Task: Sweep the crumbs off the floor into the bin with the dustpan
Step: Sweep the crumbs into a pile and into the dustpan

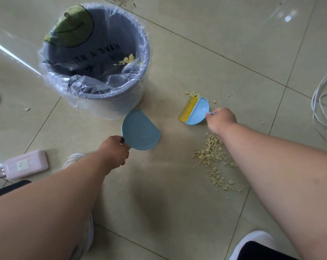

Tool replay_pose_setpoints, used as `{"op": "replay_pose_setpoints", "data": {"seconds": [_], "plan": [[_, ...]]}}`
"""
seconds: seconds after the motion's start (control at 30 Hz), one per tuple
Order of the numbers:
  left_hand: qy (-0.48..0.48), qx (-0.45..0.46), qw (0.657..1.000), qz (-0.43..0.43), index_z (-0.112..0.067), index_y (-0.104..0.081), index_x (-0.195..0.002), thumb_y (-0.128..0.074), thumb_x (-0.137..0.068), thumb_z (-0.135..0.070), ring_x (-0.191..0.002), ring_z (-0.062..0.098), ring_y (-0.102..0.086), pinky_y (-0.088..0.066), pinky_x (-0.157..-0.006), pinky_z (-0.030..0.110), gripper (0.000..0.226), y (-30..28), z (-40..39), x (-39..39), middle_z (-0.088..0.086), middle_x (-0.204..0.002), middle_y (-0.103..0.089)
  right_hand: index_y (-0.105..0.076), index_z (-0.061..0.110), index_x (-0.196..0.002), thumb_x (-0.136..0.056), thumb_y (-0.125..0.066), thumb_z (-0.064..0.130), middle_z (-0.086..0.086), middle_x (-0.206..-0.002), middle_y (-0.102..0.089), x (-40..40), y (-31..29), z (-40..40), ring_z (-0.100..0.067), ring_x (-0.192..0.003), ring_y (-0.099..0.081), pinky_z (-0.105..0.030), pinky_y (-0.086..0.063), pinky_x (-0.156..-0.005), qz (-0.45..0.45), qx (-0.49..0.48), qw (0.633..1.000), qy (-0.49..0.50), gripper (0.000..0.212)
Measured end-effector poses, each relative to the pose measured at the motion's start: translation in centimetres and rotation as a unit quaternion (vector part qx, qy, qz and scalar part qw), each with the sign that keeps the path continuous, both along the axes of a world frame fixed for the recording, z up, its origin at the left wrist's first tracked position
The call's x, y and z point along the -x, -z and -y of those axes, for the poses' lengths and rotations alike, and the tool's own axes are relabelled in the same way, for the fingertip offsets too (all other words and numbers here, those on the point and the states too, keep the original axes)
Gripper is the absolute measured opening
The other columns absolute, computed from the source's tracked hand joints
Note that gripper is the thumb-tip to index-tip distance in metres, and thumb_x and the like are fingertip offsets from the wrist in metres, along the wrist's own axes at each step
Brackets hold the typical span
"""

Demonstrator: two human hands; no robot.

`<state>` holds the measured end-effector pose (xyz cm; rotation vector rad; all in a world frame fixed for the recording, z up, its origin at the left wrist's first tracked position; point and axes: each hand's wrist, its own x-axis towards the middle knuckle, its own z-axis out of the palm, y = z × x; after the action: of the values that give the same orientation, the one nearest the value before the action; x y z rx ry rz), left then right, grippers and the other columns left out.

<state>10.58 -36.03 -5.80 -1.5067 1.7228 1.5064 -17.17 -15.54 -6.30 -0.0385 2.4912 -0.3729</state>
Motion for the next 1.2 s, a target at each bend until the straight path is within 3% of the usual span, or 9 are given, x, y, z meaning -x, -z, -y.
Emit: {"op": "replay_pose_setpoints", "data": {"seconds": [0.3, 0.53, 0.67, 0.8, 1.0, 1.1, 1.2], "plan": [[0.016, 0.006, 1.000, 0.007, -0.005, -0.056, -0.091, -0.051, -0.101, -0.012, -0.062, 0.026, -0.040, -0.032, -0.050, 0.030, 0.014, -0.3, -1.9, -0.2, 0.016, -0.075, -0.052, -0.067, 0.003, -0.115, -0.095, -0.061, 0.034, -0.015, -0.107, -0.070, 0.0, -0.8, -7.1, -0.034, -0.085, -0.061, -0.029, -0.043, -0.072, 0.009, -0.055, 0.995, 0.085, 0.037], [0.054, 0.016, 0.998, 0.013, -0.005, -0.059, -0.094, -0.050, -0.102, -0.008, -0.054, 0.023, -0.045, -0.037, -0.042, 0.025, 0.012, -0.7, -4.0, 1.3, 0.014, -0.074, -0.055, -0.069, 0.007, -0.110, -0.089, -0.062, 0.030, -0.013, -0.105, -0.070, -1.8, -2.2, -10.5, -0.032, -0.084, -0.063, -0.027, -0.044, -0.064, 0.032, -0.021, 0.990, 0.133, 0.032], [0.054, 0.015, 0.998, 0.007, -0.009, -0.062, -0.095, -0.049, -0.099, -0.009, -0.056, 0.025, -0.051, -0.041, -0.050, 0.029, 0.013, -0.7, -4.5, 1.9, 0.013, -0.075, -0.060, -0.074, 0.016, -0.108, -0.092, -0.063, 0.032, -0.005, -0.098, -0.068, -2.1, -2.9, -10.1, -0.029, -0.094, -0.065, -0.028, -0.046, -0.080, 0.049, 0.067, 0.992, 0.097, 0.025], [0.039, 0.010, 0.999, 0.009, -0.006, -0.062, -0.091, -0.050, -0.096, -0.007, -0.056, 0.026, -0.050, -0.041, -0.052, 0.032, 0.014, -0.4, -4.4, 1.9, 0.014, -0.073, -0.059, -0.073, 0.019, -0.104, -0.092, -0.064, 0.033, -0.004, -0.100, -0.071, -2.2, -2.8, -8.3, -0.021, -0.085, -0.062, -0.029, -0.046, -0.080, 0.058, 0.117, 0.986, 0.102, 0.021], [0.006, -0.018, 1.000, -0.008, 0.001, -0.063, -0.093, -0.057, -0.092, -0.010, -0.055, 0.025, -0.045, -0.037, -0.054, 0.033, 0.013, -0.5, -3.6, 2.4, 0.014, -0.070, -0.055, -0.071, 0.023, -0.110, -0.092, -0.069, 0.043, 0.000, -0.101, -0.070, -2.6, -2.1, -4.0, -0.019, -0.092, -0.066, -0.031, -0.049, -0.078, 0.088, 0.166, 0.982, 0.026, 0.027], [-0.006, -0.040, 0.999, -0.028, 0.000, -0.062, -0.092, -0.063, -0.089, -0.011, -0.058, 0.025, -0.044, -0.037, -0.057, 0.036, 0.011, -0.6, -3.2, 3.0, 0.013, -0.069, -0.053, -0.069, 0.020, -0.114, -0.095, -0.067, 0.037, -0.002, -0.104, -0.070, -2.5, -1.5, -1.5, -0.021, -0.094, -0.067, -0.032, -0.051, -0.081, 0.091, 0.172, 0.981, -0.005, 0.026], [-0.007, -0.041, 0.999, -0.028, 0.000, -0.061, -0.094, -0.067, -0.088, -0.009, -0.059, 0.025, -0.045, -0.038, -0.057, 0.035, 0.012, -0.3, -2.5, 3.5, 0.013, -0.072, -0.053, -0.067, 0.019, -0.120, -0.097, -0.064, 0.030, -0.001, -0.104, -0.069, -2.2, -0.9, 1.0, -0.015, -0.083, -0.064, -0.027, -0.049, -0.069, 0.086, 0.170, 0.981, -0.027, 0.025]]}}
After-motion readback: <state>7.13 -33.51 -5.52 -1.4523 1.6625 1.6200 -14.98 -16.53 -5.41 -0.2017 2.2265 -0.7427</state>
